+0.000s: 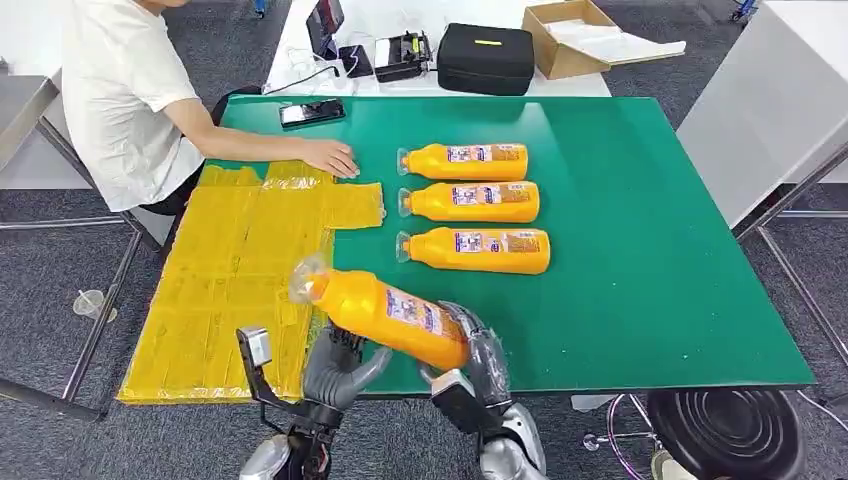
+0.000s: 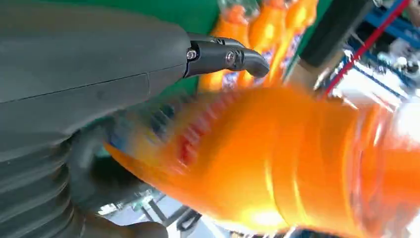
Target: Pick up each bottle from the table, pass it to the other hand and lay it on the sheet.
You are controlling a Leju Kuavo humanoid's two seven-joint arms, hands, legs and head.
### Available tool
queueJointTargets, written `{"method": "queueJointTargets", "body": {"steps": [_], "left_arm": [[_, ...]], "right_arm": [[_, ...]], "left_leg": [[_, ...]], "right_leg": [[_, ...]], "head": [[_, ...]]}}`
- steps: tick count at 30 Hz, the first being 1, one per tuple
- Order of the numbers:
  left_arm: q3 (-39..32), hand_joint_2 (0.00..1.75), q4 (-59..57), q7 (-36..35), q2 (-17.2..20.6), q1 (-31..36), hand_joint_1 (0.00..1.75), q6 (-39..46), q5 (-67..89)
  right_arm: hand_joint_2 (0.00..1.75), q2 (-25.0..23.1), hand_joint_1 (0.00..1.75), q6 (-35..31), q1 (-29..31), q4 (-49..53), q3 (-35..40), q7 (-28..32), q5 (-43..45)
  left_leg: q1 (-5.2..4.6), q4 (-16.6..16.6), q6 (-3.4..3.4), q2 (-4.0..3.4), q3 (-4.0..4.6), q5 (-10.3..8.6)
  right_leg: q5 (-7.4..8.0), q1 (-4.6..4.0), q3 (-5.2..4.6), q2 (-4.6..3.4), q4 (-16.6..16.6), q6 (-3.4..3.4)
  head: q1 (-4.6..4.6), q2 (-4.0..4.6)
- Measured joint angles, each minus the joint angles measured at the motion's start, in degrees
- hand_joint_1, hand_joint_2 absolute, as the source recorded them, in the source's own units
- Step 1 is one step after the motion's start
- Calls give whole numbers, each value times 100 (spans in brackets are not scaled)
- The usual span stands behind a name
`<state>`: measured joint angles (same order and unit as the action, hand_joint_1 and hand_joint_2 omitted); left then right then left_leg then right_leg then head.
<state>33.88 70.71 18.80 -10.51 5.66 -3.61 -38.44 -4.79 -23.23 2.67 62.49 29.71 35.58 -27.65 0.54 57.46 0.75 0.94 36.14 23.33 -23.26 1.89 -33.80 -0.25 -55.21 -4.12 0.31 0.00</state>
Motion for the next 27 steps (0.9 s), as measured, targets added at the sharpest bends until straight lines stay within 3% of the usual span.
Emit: {"method": "queueJointTargets", "body": {"steps": [20, 21, 22, 23, 24, 27], "left_arm": [[0, 175, -188, 363, -98, 248, 0, 380, 524], [-2, 175, -188, 391, -103, 250, 168, 378, 524], [-5, 175, -188, 418, -107, 249, 175, 374, 520], [-7, 175, -188, 461, -116, 249, 175, 343, 496], [-11, 175, -186, 494, -120, 248, 175, 308, 474], [-22, 175, -147, 564, -133, 243, 175, 86, 318]], "right_arm": [[175, -28, 175, 124, 344, -306, 835, -129, -112], [175, -28, 175, 159, 349, -314, 850, -116, -55], [175, -33, 166, 195, 351, -321, 863, -105, -2], [175, -35, 138, 241, 356, -336, 889, -94, 70], [175, -41, 7, 282, 363, -347, 898, -83, 123], [175, -76, 0, 508, 368, -391, 907, 6, 351]], "left_leg": [[0, 1, 0, -1, 5, 0], [0, 1, 0, -1, 5, 0], [-1, 1, 0, -1, 6, 0], [0, 1, 0, -1, 7, 0], [-1, 1, 0, -1, 7, 0], [0, 1, 0, -1, 7, 0]], "right_leg": [[1, 1, -7, -1, 0, 0], [1, 1, -7, -1, 0, 0], [1, 1, -7, -1, 0, 0], [1, 1, -8, -1, 0, 0], [1, 1, -8, -1, 0, 0], [0, 0, -9, -1, 0, 0]], "head": [[0, 0], [-2, 0], [0, 0], [0, 0], [0, 0], [0, 0]]}}
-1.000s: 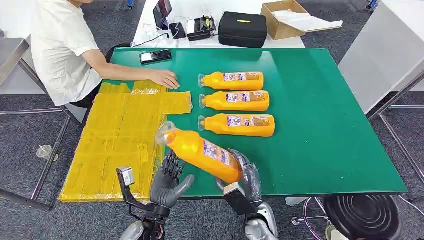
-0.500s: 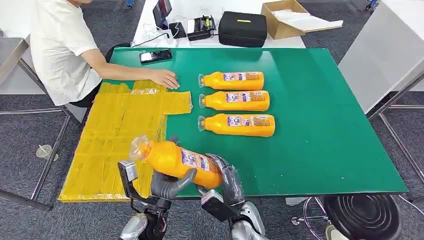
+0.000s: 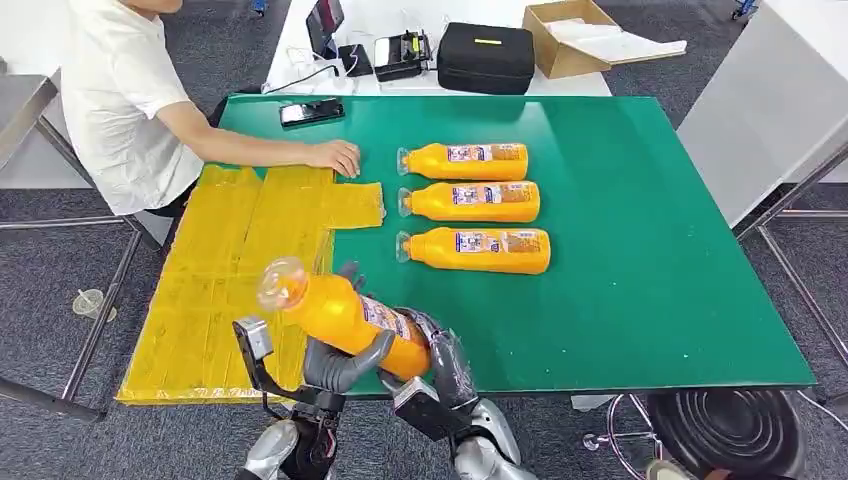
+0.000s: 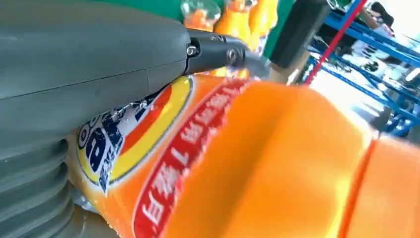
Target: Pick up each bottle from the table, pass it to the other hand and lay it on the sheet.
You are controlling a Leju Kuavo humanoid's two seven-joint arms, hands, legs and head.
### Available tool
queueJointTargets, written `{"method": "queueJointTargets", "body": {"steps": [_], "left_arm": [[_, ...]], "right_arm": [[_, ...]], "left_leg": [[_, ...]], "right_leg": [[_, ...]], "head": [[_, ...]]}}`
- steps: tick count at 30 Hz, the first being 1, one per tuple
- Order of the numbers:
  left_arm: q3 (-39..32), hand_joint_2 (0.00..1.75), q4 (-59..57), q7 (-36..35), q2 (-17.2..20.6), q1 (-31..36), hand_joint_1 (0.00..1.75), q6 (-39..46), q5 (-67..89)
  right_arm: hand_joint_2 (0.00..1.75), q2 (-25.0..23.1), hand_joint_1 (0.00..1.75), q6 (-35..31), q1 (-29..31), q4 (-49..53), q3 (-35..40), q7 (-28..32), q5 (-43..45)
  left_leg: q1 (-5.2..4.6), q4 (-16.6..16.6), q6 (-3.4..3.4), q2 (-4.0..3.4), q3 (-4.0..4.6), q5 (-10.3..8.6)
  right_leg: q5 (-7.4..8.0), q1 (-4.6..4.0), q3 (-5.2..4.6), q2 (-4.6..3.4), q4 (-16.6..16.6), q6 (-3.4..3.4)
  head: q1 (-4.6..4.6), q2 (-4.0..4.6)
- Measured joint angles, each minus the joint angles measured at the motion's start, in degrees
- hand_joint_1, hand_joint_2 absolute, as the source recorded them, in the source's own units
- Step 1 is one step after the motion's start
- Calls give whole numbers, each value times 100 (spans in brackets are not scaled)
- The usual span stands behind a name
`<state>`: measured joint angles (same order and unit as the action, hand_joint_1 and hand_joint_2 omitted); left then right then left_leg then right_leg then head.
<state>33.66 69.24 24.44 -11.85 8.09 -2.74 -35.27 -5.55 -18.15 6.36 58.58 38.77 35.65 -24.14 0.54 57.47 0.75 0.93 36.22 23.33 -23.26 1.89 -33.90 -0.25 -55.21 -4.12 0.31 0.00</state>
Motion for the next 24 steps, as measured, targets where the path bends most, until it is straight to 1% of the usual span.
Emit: {"method": "queueJointTargets", "body": {"steps": [3, 5, 16, 21, 24], "left_arm": [[-68, 175, 35, -77, 0, 6, 175, -526, -452], [-116, 175, 48, -109, 2, 3, 175, -661, -563], [-173, 175, 57, -120, 2, -3, 175, -705, -615], [-234, 175, 57, -122, 7, -19, 175, -972, -790], [-258, 175, 66, -41, 7, -37, 175, -980, -744]], "right_arm": [[175, -24, 0, 369, -8, -26, 15, 46, 202], [175, -33, 0, 412, -5, -39, 11, 59, 256], [175, -52, 0, 436, -3, -79, 11, 70, 272], [175, -52, 0, 847, 10, -79, -31, 99, 558], [175, -52, 0, 1061, 20, -81, -50, 94, 597]], "left_leg": [[0, 0, 0, 0, 0, 0], [1, 0, 0, 0, 0, 0], [0, 0, 0, 0, 0, 0], [0, 0, 0, 0, 0, 0], [0, 0, 0, 0, 0, -1]], "right_leg": [[0, -1, 0, 0, 0, 0], [0, 0, 0, 0, 0, 0], [0, 0, 1, 0, 0, 0], [0, 0, 0, 0, 0, 0], [0, 0, 0, 0, 0, 0]], "head": [[0, 0], [0, 0], [0, 0], [0, 0], [0, 0]]}}
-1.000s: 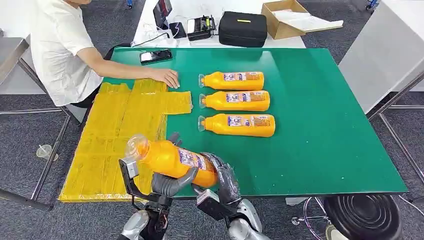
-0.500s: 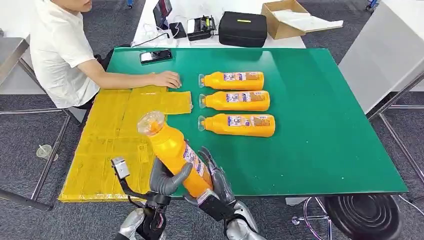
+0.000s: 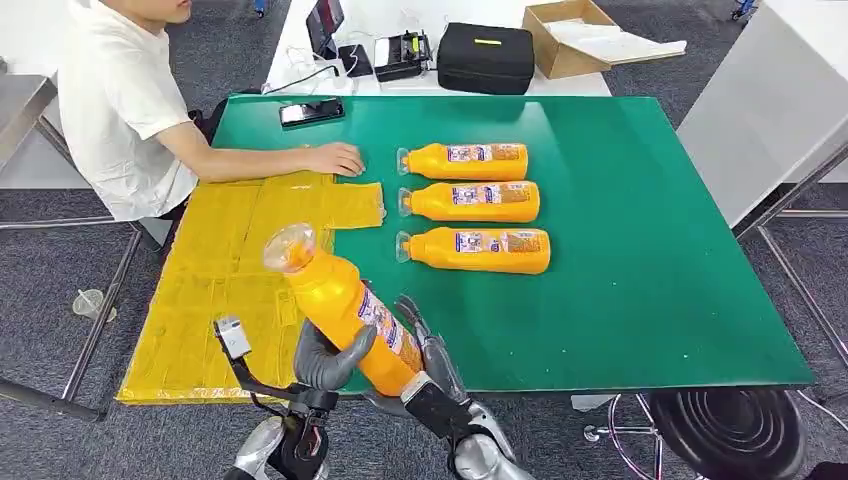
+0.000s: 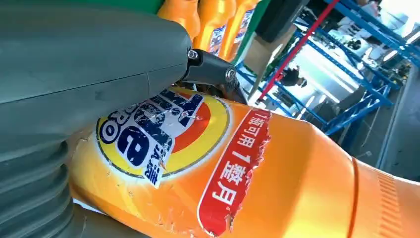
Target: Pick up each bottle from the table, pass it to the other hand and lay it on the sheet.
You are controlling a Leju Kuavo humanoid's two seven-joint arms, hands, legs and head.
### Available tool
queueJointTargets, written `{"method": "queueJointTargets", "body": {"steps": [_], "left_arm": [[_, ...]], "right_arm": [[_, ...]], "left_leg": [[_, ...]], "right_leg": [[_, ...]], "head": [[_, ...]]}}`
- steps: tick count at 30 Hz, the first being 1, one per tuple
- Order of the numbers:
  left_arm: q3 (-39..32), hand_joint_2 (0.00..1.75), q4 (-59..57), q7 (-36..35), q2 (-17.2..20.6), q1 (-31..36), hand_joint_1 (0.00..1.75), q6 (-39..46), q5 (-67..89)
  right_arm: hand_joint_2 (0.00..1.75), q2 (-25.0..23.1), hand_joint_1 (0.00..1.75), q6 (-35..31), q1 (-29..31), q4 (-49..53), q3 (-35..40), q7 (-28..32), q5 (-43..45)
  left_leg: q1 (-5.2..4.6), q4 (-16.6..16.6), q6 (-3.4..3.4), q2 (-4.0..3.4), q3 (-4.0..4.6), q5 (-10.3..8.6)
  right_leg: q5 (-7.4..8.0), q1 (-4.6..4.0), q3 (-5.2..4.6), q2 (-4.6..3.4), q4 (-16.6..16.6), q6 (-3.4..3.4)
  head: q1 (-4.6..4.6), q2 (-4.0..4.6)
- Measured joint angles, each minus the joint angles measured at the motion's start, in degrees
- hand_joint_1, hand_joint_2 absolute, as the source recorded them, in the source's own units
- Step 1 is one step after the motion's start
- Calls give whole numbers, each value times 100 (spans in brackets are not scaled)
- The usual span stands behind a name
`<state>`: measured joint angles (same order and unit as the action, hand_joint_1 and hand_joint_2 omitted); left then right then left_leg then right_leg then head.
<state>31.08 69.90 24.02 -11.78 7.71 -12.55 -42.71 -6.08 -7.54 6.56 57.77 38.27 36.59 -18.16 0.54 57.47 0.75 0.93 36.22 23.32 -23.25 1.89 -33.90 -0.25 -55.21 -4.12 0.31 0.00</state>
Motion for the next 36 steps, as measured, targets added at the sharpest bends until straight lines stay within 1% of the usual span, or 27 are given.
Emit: {"method": "queueJointTargets", "body": {"steps": [6, 7, 8, 9, 10, 12, 13, 14, 15, 17, 20, 22, 24, 25, 27, 28, 29, 30, 31, 32, 34, 36], "left_arm": [[-13, 175, 170, 74, 0, -26, 175, 0, 46], [-11, 175, 201, 70, 0, -33, 169, 2, 65], [0, 175, 247, 41, 0, -53, 173, 20, 98], [0, 175, 284, 28, 2, -72, 173, 54, 142], [0, 175, 328, 28, 2, -92, 169, 171, 237], [-46, 175, 431, 160, 20, -162, 166, 664, 644], [-96, 175, 498, 375, 33, -200, 162, 1211, 1146], [-160, 175, 575, 560, 42, -240, 162, 1892, 1822], [-241, 175, 663, 672, 59, -261, 157, 2484, 2429], [-402, 175, 797, 710, 98, -284, 155, 2889, 2913], [-656, 175, 975, 710, 140, -369, 148, 2997, 3093], [-780, 175, 1056, 710, 164, -395, 138, 3018, 3132], [-894, 175, 1134, 710, 186, -420, 94, 3032, 3191], [-947, 175, 1158, 721, 197, -421, 89, 3154, 3338], [-1052, 175, 1165, 826, 216, -411, 89, 3673, 3979], [-1101, 175, 1163, 876, 227, -399, 65, 3982, 4338], [-1167, 175, 1141, 918, 245, -366, 45, 4309, 4720], [-1220, 175, 1108, 931, 258, -326, 19, 4483, 4938], [-1266, 175, 1077, 942, 271, -297, 19, 4546, 5043], [-1311, 175, 1049, 957, 282, -278, 175, 4603, 5123], [-1338, 175, 968, 907, 310, -232, 175, 4805, 5496], [-1351, 175, 745, 559, 352, -111, 175, 5082, 6549]], "right_arm": [[175, 0, 0, 61, 5, -42, -83, 4, 48], [175, 9, 0, 13, -9, -48, -116, 4, 61], [175, 13, 0, -91, -28, -50, -157, 2, 46], [175, 24, 0, -189, -60, -48, -196, -4, 2], [175, 50, 0, -403, -101, -48, -249, -20, -112], [175, 131, 0, -906, -253, -31, -365, -26, -219], [175, 172, 0, -1205, -333, 13, -480, -57, -175], [175, 230, 0, -1479, -446, 86, -628, -77, -155], [175, 305, 0, -1665, -558, 169, -768, -107, -133], [175, 432, 0, -2056, -751, 380, -1198, -172, -170], [175, 498, 0, -2221, -964, 595, -1793, -190, -317], [175, 520, 0, -2243, -1039, 660, -2053, -188, -380], [175, 522, 0, -2319, -1099, 684, -2265, -186, -545], [175, 522, 0, -2343, -1120, 684, -2332, -175, -610], [175, 511, 0, -2352, -1160, 684, -2459, -127, -704], [175, 494, 0, -2352, -1176, 684, -2517, -107, -734], [175, 475, 0, -2348, -1188, 684, -2572, -88, -750], [175, 461, 0, -2345, -1189, 682, -2603, -79, -752], [175, 441, 0, -2341, -1187, 682, -2636, -74, -756], [175, 424, 0, -2339, -1187, 682, -2667, -72, -763], [175, 404, 0, -2310, -1186, 682, -2708, -59, -787], [175, 387, 0, -2273, -1170, 671, -2730, -24, -813]], "left_leg": [[0, 0, 0, 1, 0, 0], [0, 0, 0, 1, 0, 0], [0, 0, 0, 0, 0, 0], [0, 0, 0, 0, 0, 0], [0, 0, 0, 1, 0, 1], [-1, 0, 0, 5, 4, 1], [0, 0, 0, 5, 5, 1], [-1, 0, 0, 5, 6, 1], [-1, 0, 0, 8, 7, 1], [-1, 0, 1, 16, 9, 1], [-1, 0, 0, 14, 8, 1], [-1, 0, 0, 13, 8, 0], [0, 0, 0, 14, 7, 0], [0, 0, 0, 13, 7, 0], [1, 0, 0, 12, 7, 0], [1, 0, 0, 12, 7, 0], [1, 0, 0, 13, 7, 0], [1, 0, 0, 13, 7, 0], [1, 0, 0, 13, 7, 0], [1, 0, 0, 12, 7, 0], [1, 0, 0, 13, 7, 0], [1, 0, 0, 16, 7, -1]], "right_leg": [[0, 0, 0, 1, 0, 0], [0, 0, 1, 1, 0, 0], [0, 0, 0, 0, 0, 0], [0, 0, 0, 0, 0, 0], [0, 0, 1, 0, 0, 0], [-1, 0, 1, 3, 0, 0], [-1, 0, -2, 2, 0, -1], [-1, 0, -3, 2, 0, -1], [-1, 0, -2, 5, 0, -1], [-1, 0, 0, 11, 0, -1], [0, 0, -2, 8, 0, -1], [-1, 0, -2, 9, 0, -1], [0, 0, -1, 10, 0, -1], [0, -1, -1, 9, 0, 0], [-1, -1, -2, 9, 0, 0], [-1, -1, -2, 9, 0, 0], [-1, -1, -2, 9, 0, 0], [-1, -1, -2, 9, 0, 0], [-1, -1, -1, 9, 0, 0], [-1, -1, -2, 9, 0, 0], [-1, 0, -2, 9, 0, 0], [-1, 0, -1, 11, 0, 0]], "head": [[0, 0], [0, 0], [-2, 0], [0, 0], [-2, 0], [-2, 0], [0, 0], [0, 0], [0, 0], [-2, 0], [0, 0], [0, 0], [0, 0], [0, 0], [-2, 0], [0, 0], [0, 0], [-2, 0], [0, 0], [-2, 0], [0, 0], [0, 0]]}}
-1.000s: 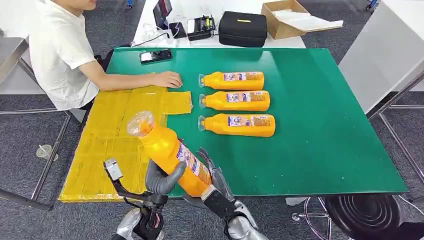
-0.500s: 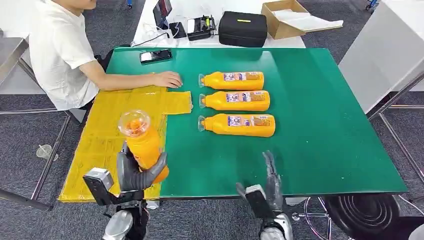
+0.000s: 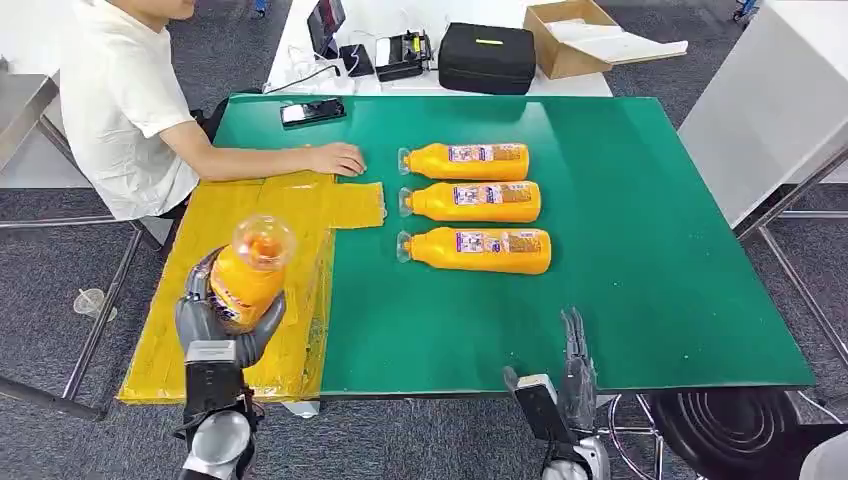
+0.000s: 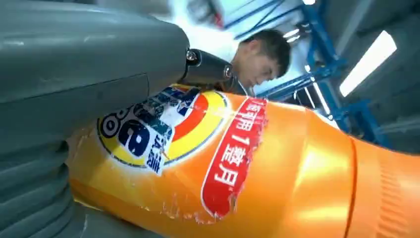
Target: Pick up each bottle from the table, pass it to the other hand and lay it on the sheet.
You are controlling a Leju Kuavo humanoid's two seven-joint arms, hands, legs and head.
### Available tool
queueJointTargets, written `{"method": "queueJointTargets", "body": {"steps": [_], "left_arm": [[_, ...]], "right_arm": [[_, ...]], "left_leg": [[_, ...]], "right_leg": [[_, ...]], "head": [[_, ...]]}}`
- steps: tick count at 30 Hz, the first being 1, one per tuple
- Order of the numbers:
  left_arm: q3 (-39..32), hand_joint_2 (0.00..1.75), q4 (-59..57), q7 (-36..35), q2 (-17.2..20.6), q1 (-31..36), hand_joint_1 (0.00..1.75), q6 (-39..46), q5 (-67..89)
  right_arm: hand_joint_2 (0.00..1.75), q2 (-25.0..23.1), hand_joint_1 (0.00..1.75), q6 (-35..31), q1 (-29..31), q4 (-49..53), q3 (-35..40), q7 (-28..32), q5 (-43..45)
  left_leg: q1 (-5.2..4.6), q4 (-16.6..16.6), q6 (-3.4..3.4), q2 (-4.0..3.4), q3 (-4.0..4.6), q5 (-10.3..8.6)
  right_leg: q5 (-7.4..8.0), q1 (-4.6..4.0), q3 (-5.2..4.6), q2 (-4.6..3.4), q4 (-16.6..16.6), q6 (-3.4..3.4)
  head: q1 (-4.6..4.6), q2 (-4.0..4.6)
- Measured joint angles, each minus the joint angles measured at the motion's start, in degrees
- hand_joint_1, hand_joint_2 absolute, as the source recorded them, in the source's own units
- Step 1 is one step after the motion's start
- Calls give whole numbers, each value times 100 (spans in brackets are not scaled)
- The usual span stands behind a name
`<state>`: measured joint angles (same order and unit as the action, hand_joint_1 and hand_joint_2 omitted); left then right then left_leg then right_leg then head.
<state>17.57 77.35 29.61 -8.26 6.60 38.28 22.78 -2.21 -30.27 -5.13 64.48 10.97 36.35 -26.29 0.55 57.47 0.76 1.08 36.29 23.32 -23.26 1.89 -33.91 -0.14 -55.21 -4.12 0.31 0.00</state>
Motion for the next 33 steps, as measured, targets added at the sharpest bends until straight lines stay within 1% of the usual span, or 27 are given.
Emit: {"method": "queueJointTargets", "body": {"steps": [2, 3, 7, 12, 14, 19, 22, 26, 33], "left_arm": [[-41, 175, -433, -242, 52, 200, 175, 111, 1267], [-63, 175, -601, -268, 68, 269, 175, 118, 1572], [-129, 175, -1082, -272, 105, 447, 175, 150, 1617], [-138, 175, -1589, -530, 149, 690, 175, 54, 2059], [-142, 175, -1928, -569, 153, 854, 175, 131, 2370], [-109, 175, -2973, -1062, 177, 1357, 175, 74, 3456], [-57, 175, -3635, -1223, 183, 1591, 175, -112, 3589], [-13, 175, -4164, -1304, 181, 1842, 175, -243, 3650], [98, 175, -4611, -1405, 181, 2094, 175, -387, 3742]], "right_arm": [[175, -37, 0, 72, 54, -20, -9, 50, -28], [175, -50, 0, 74, 88, -28, -11, 68, -28], [175, -90, 0, 74, 140, -66, -33, 76, -28], [175, -118, 0, 146, 190, -83, -46, 157, -26], [175, -142, 0, 181, 216, -85, -46, 177, -24], [175, -170, 0, 295, 340, -149, -48, 214, 11], [175, -190, 0, 374, 413, -232, -48, 258, 17], [175, -205, 0, 380, 479, -323, -48, 278, 48], [175, -234, 0, 387, 522, -426, -52, 295, 66]], "left_leg": [[0, 0, 0, 0, 0, -1], [0, 0, 0, -2, -1, -1], [0, 0, -1, -11, -2, -2], [0, 0, -1, -9, -1, -2], [0, 0, -1, -7, -1, -2], [0, 0, -1, -5, -1, -4], [0, 1, 1, -5, -2, -7], [0, 1, 0, 1, -2, -7], [1, -2, -3, 1, -14, -9]], "right_leg": [[1, 0, 2, 1, 0, 0], [2, 0, 1, 0, 0, 0], [3, -1, -1, -4, 0, 0], [1, -1, -2, -3, -1, 1], [2, 0, -1, -3, -1, 1], [3, 0, 1, -1, -1, 0], [4, 0, 1, -1, -1, 0], [3, 0, 5, 3, -2, 0], [2, -1, 15, 3, -2, 1]], "head": [[-2, 0], [-2, 0], [0, 0], [0, 0], [0, 0], [0, 0], [0, 0], [-2, 0], [-2, 0]]}}
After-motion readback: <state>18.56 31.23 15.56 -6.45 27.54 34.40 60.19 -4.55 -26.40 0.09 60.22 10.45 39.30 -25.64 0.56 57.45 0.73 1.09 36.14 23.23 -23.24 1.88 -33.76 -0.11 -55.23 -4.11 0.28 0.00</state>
